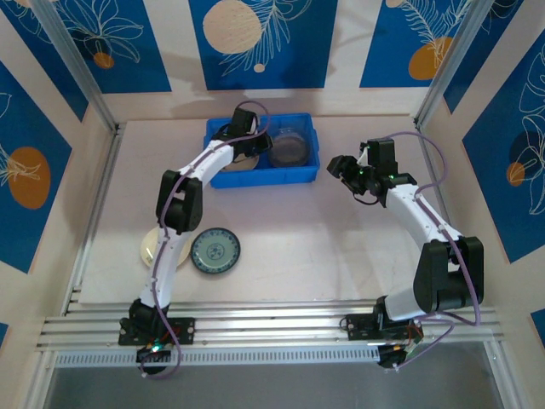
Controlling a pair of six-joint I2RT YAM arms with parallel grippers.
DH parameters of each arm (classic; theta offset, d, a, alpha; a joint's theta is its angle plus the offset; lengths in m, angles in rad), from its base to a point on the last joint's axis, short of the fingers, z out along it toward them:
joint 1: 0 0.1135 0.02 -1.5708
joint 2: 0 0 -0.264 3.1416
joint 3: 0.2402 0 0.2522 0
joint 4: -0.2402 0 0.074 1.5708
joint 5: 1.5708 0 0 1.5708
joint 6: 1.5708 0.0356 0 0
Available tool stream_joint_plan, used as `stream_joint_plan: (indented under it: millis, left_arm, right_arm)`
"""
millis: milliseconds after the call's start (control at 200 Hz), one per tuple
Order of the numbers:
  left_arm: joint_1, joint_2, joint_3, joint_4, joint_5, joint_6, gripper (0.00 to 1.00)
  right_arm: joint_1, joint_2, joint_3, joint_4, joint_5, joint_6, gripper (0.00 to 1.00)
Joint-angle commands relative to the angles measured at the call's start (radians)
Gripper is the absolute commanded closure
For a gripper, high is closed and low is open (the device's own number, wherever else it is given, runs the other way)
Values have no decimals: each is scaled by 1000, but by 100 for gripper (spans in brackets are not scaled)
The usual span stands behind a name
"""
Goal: Place the plates into the plastic bin on the countertop
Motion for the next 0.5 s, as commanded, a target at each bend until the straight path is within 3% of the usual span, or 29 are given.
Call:
stream_joint_plan:
  millis: [0, 70, 310, 395, 495]
  left_arm:
    - [-17, 13, 39, -12, -19, -2, 69]
    - [-18, 12, 49, -22, -28, 3, 58]
    - [-18, -4, 84, -59, -62, 32, 45]
    - [-18, -6, 111, -87, -79, 48, 28]
    - [-18, -17, 122, -112, -97, 65, 26]
  right_arm:
    - [4, 10, 37, -10, -22, -13, 44]
    - [7, 8, 39, -12, -19, -15, 43]
    - [16, -3, 43, -18, -3, -20, 43]
    - [20, -8, 45, -23, 4, -23, 44]
    - [24, -17, 43, -29, 16, -26, 43]
